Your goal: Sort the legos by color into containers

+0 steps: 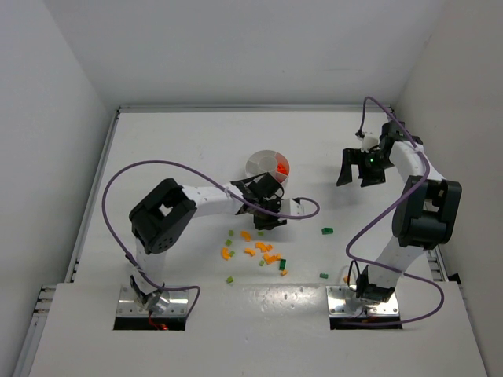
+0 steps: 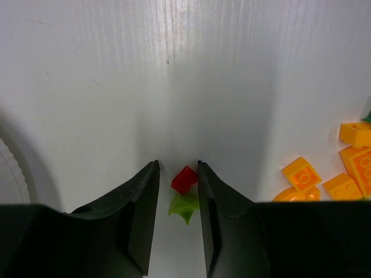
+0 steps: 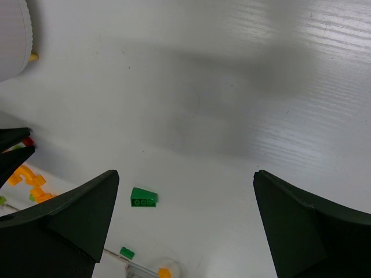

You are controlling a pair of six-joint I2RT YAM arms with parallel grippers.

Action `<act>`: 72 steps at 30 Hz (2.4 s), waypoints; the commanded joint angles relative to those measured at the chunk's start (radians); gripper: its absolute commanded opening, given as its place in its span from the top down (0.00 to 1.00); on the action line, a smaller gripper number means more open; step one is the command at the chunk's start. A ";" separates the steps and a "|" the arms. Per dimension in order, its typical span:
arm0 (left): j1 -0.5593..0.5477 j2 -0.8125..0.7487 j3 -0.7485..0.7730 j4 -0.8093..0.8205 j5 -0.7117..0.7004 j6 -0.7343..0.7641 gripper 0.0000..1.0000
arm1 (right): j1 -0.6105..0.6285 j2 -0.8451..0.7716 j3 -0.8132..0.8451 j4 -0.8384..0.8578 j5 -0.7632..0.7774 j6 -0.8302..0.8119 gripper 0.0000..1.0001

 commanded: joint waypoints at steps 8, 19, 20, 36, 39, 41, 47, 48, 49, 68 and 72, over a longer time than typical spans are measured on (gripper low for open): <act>0.032 0.050 -0.054 -0.132 -0.071 0.030 0.78 | 0.002 -0.010 0.013 0.006 -0.006 -0.011 0.00; 0.054 0.015 0.120 -0.187 0.019 -0.026 0.89 | 0.002 -0.010 0.013 0.006 -0.006 -0.011 0.00; 0.054 0.004 0.146 -0.187 0.030 -0.052 0.89 | 0.002 -0.010 0.013 0.006 -0.006 -0.011 0.00; 0.063 0.062 0.518 -0.237 0.033 -0.127 0.93 | 0.002 0.000 0.022 0.006 -0.015 -0.011 0.00; 0.072 0.083 0.553 -0.250 0.013 -0.127 0.93 | 0.002 0.000 0.022 0.006 -0.015 -0.020 0.00; 0.082 0.092 0.567 -0.250 0.004 -0.127 0.93 | 0.002 0.000 0.022 0.006 -0.015 -0.020 0.00; 0.114 0.128 0.599 -0.259 -0.017 -0.104 0.93 | 0.002 0.000 0.022 0.006 -0.015 -0.020 0.00; 0.114 0.129 0.599 -0.259 -0.017 -0.104 0.93 | 0.002 0.009 0.022 0.006 -0.015 -0.020 0.00; 0.123 0.129 0.599 -0.259 -0.017 -0.104 0.93 | 0.002 0.009 0.022 0.006 -0.015 -0.020 0.00; 0.151 0.118 0.599 -0.259 -0.036 -0.105 0.61 | 0.002 0.027 0.041 -0.003 -0.024 -0.020 0.00; 0.170 0.045 0.608 -0.250 0.028 -0.148 0.61 | 0.002 0.027 0.041 -0.003 -0.024 -0.020 0.00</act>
